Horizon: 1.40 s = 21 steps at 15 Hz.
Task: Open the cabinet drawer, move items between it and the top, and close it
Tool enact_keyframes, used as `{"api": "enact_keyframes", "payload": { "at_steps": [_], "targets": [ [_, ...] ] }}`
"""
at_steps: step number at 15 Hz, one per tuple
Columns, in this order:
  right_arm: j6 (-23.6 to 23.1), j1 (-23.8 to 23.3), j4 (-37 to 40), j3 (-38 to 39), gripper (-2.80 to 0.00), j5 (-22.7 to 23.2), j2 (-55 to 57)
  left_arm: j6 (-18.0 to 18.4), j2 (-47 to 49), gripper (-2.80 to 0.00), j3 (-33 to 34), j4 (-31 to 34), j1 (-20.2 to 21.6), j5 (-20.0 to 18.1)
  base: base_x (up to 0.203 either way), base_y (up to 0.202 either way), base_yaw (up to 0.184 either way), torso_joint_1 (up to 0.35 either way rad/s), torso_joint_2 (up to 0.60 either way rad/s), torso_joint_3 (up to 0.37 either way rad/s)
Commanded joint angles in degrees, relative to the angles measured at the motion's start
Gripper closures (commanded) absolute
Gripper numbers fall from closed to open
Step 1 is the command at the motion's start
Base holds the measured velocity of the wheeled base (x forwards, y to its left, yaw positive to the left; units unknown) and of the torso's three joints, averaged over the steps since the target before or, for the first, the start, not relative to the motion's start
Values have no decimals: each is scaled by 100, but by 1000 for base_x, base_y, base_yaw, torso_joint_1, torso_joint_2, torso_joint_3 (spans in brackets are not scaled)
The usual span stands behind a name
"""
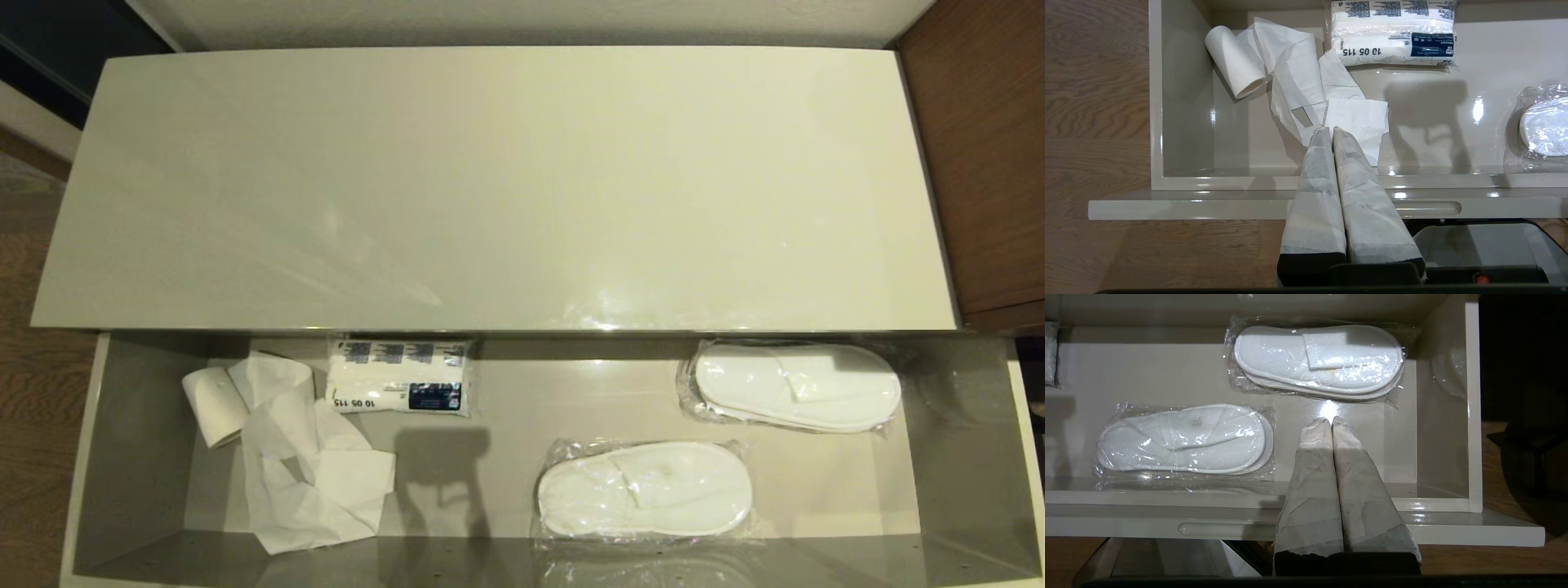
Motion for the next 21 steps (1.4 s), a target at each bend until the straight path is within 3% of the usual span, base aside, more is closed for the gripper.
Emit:
{"api": "enact_keyframes", "payload": {
  "at_steps": [1, 8, 21],
  "targets": [
    [19, 0, 11, 9, 0, -6, 4, 1, 16, 0, -6, -3, 2, 4, 0, 0, 0, 0, 0, 0],
    [55, 0, 18, 9, 0, -33, 4, -78, 16, 0, 2, -3, 2, -5, 0, 0, 0, -16, 7, -14],
    [142, 9, 11, 9, 0, -41, 4, -140, 16, 0, 2, -12, 2, -5, 0, 0, 0, -337, 34, -302]
  ]
}}
